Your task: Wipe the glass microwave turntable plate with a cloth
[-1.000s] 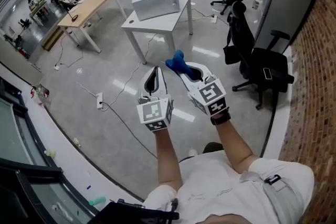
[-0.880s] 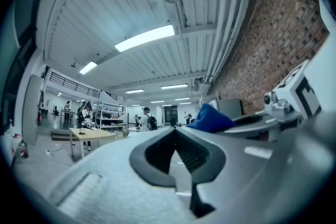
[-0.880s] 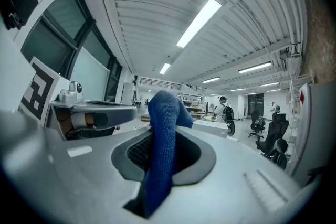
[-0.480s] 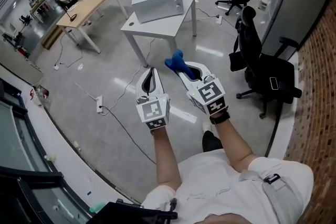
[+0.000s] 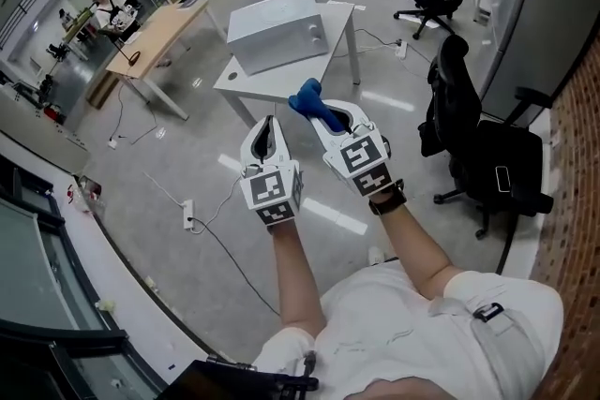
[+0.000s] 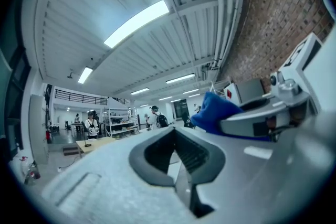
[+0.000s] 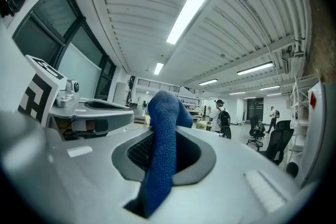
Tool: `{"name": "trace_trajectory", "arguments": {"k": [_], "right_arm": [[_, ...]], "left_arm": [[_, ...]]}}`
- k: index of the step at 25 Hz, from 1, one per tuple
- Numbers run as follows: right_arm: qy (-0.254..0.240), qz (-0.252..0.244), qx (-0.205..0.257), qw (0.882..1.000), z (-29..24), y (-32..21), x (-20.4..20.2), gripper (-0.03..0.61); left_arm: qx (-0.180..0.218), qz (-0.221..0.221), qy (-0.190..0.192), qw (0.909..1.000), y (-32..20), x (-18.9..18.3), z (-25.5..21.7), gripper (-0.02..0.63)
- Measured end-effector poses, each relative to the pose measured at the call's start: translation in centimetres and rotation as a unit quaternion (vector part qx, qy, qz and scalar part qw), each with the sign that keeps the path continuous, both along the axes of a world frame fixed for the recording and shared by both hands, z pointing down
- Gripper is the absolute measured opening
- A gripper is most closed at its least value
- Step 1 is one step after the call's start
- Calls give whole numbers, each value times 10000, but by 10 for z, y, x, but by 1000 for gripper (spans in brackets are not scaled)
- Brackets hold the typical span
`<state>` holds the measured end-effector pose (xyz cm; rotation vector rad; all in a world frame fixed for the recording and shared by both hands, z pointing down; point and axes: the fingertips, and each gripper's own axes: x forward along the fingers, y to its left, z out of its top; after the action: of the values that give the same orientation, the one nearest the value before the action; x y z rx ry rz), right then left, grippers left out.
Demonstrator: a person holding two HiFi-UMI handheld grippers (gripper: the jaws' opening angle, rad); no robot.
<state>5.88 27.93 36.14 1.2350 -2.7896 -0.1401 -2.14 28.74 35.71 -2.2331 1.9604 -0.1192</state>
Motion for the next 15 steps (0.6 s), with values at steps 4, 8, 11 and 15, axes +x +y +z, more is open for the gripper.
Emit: {"name": "trace_trajectory", "arguments": {"k": [4,8,11,15], "right_arm": [[-18,55,-94,9999,7,-41,16,57],[-33,26,-292,9996,23,-68,24,57],[-15,-24,-431,9991,33,-87,18,55],[-93,8,-515,9986,40,-115,9,55]], "left_arm": [[8,27,-16,10000,-35,19,2,-5],[-20,-52,-126,9999,-62,27,13,-5],[5,-48,-128,9999,-80,23,16,-5],[-15,-24,7,10000,-110,12,22,-5]]}}
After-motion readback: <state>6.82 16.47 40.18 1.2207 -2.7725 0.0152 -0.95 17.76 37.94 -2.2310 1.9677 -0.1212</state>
